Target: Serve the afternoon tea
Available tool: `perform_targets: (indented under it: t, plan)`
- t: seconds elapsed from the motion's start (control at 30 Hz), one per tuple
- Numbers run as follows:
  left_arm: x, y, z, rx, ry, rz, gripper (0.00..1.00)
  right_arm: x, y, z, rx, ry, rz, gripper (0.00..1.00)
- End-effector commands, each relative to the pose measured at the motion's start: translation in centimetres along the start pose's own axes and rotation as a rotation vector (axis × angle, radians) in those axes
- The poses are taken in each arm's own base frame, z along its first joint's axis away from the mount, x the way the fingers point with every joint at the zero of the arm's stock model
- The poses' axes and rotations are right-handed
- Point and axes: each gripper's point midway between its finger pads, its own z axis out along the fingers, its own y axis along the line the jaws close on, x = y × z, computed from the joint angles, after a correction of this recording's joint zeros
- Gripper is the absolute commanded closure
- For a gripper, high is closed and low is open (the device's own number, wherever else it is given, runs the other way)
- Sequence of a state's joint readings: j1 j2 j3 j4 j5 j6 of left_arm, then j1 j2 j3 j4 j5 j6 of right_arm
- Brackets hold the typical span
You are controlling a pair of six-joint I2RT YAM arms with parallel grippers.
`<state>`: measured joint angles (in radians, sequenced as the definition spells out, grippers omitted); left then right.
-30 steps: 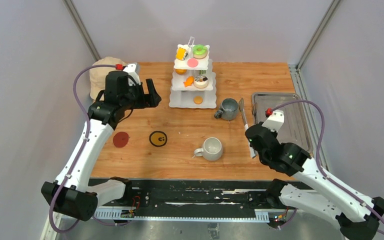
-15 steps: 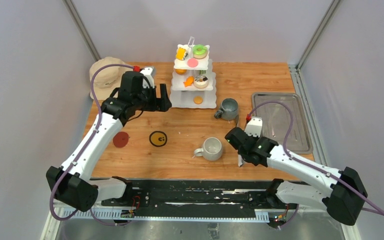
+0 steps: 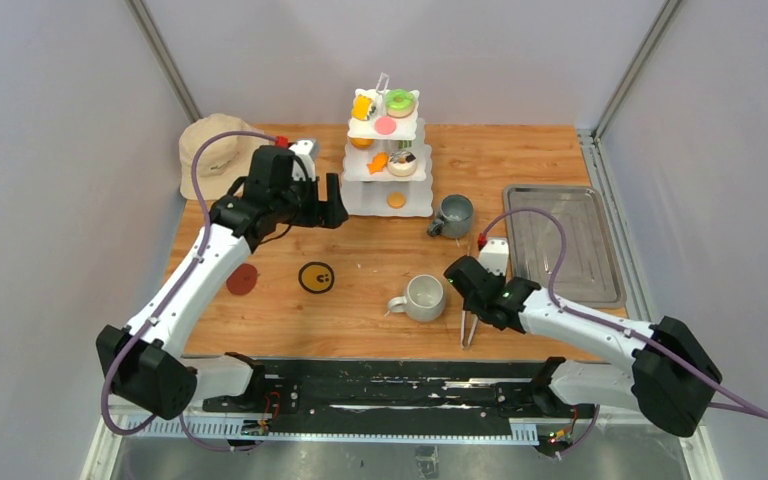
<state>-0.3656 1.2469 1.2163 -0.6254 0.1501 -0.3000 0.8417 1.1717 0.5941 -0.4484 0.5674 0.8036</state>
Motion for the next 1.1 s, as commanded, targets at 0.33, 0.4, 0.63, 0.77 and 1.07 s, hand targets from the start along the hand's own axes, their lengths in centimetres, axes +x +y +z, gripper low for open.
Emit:
perform_targets:
  t: [0.33,0.4,0.63,0.77,1.07]
  plan:
    - [4.5,-7.2,7.0,0.137,0.122,0.155,0.05,-12.1,-4.2,-3.6,-0.057,-0.161,0.152,0.54]
    - [4.5,-9.3,8.4,0.159,0.120,0.198,0.04,-13.1,-4.4,-3.5,-0.065,-0.149,0.172,0.52]
    - [5.1,-13.8,14.9,0.204,0.178,0.367,0.01,-16.5,-5.3,-4.0,-0.071,-0.182,0.252,0.46]
    - [5.3,-13.7,18.3,0.182,0.233,0.474,0.00,-17.2,-5.9,-4.6,-0.076,-0.207,0.270,0.42]
    - [6.4,-14.8,23.0,0.211,0.279,0.542,0.11,-16.6,-6.4,-4.1,-0.079,-0.185,0.277,0.40]
